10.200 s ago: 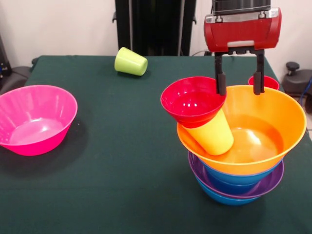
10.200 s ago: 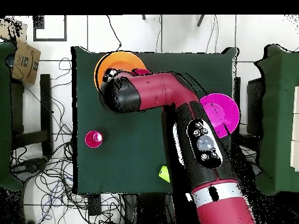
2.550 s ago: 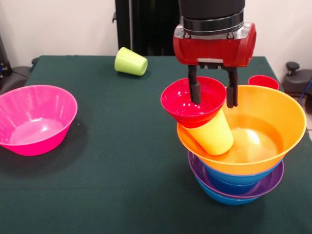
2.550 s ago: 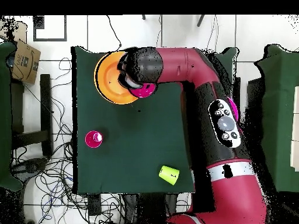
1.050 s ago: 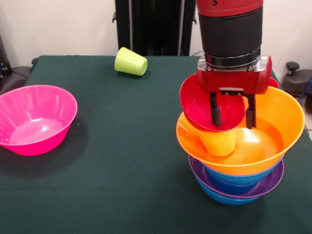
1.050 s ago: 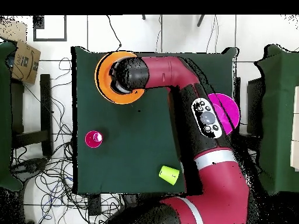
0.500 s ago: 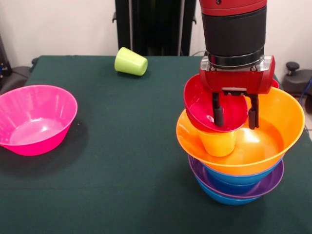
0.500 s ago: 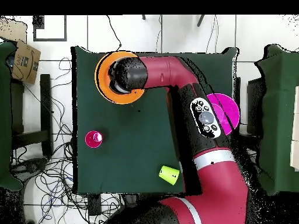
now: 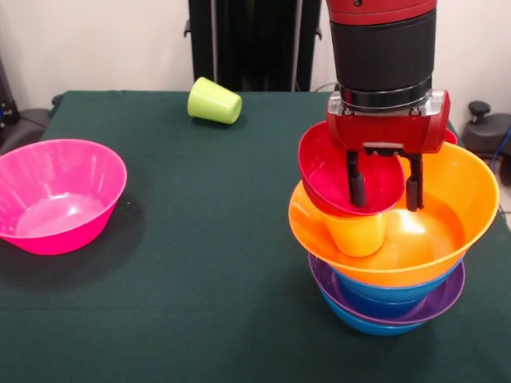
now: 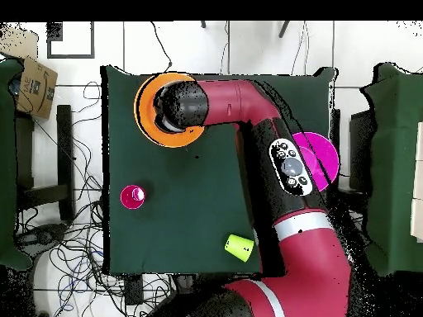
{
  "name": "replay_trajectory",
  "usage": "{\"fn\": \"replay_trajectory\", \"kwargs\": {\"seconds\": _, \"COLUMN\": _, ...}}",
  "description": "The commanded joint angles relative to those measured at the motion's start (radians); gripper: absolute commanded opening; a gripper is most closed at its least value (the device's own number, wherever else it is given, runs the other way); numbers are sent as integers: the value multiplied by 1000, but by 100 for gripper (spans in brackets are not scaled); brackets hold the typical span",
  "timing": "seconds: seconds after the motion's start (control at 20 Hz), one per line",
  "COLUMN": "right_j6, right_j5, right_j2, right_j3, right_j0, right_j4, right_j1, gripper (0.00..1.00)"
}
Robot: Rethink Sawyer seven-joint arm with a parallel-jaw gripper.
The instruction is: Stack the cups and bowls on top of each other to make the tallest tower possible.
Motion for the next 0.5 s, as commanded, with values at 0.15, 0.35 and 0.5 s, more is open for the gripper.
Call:
{"fn": "replay_trajectory", "kwargs": {"seconds": 0.15, "right_j6": -55, "right_j5": 42, "right_j2": -41, "right_j3": 86, "right_j0": 52, "right_j4": -52, "right_j1": -31, "gripper": 100}}
{"fn": "replay_trajectory", "kwargs": {"seconds": 0.35, "right_j6": -52, "right_j5": 41, "right_j2": -51, "right_j3": 83, "right_j0": 57, "right_j4": -55, "right_j1": -33, "gripper": 100}}
{"fn": "replay_trajectory", "kwargs": {"seconds": 0.5, "right_j6": -42, "right_j5": 52, "right_j2": -64, "right_j3": 87, "right_j0": 64, "right_j4": -51, "right_j1": -38, "gripper": 0}}
